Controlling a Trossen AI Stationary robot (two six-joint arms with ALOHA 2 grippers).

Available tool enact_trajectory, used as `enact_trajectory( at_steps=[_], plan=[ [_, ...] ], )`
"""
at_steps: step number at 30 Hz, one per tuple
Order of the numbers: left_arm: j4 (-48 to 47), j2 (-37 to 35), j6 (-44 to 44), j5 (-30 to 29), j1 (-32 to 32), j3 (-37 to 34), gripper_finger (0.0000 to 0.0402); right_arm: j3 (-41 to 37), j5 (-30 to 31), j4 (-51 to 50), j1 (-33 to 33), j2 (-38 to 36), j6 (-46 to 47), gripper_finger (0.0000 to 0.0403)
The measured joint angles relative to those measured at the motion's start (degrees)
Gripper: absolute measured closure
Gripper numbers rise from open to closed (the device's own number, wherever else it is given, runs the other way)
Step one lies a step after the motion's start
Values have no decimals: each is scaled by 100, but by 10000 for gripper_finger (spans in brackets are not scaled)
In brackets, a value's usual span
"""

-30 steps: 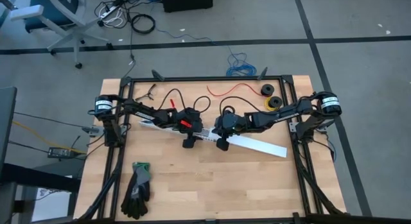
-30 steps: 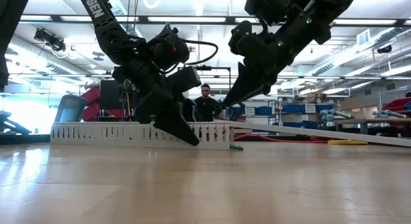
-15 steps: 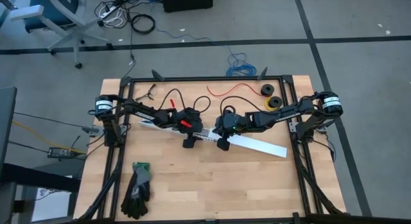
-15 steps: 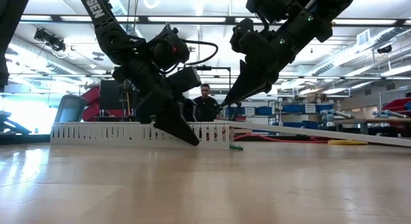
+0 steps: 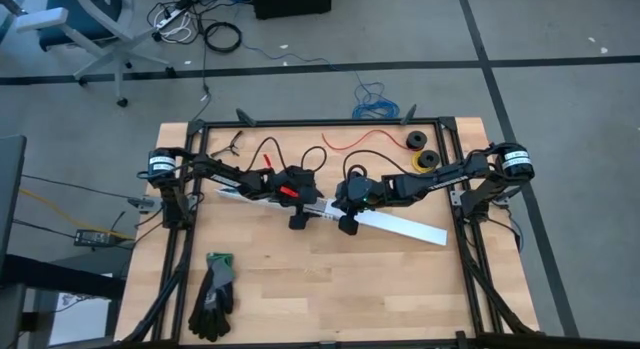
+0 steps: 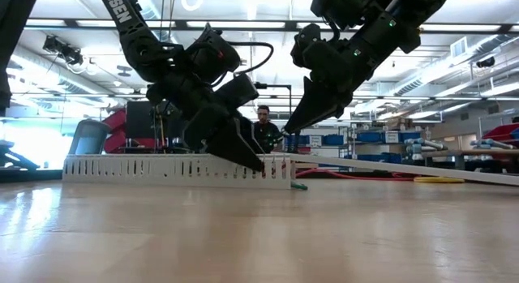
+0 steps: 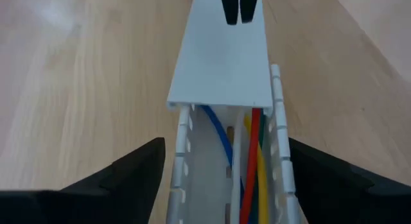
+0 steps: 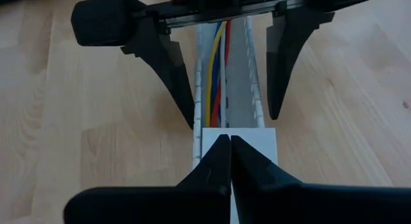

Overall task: Ziptie cables
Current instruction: Close the white cable duct

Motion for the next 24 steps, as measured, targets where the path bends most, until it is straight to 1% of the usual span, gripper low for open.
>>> enact_trajectory(
  at_steps=[3, 8, 12, 24],
  plan=[
    [15, 9, -4, 97, 0, 0, 89, 0, 0, -8, 0, 0, -2, 403],
    [407, 237, -152, 241, -4, 6, 102, 0, 0, -33, 0, 0, -3, 403],
    [411, 361, -155, 241, -7, 3, 112, 0, 0, -85, 7, 0, -2, 403],
    [443, 363, -153, 256, -7, 2, 153, 0, 0, -525, 7, 0, 52, 403]
  ],
)
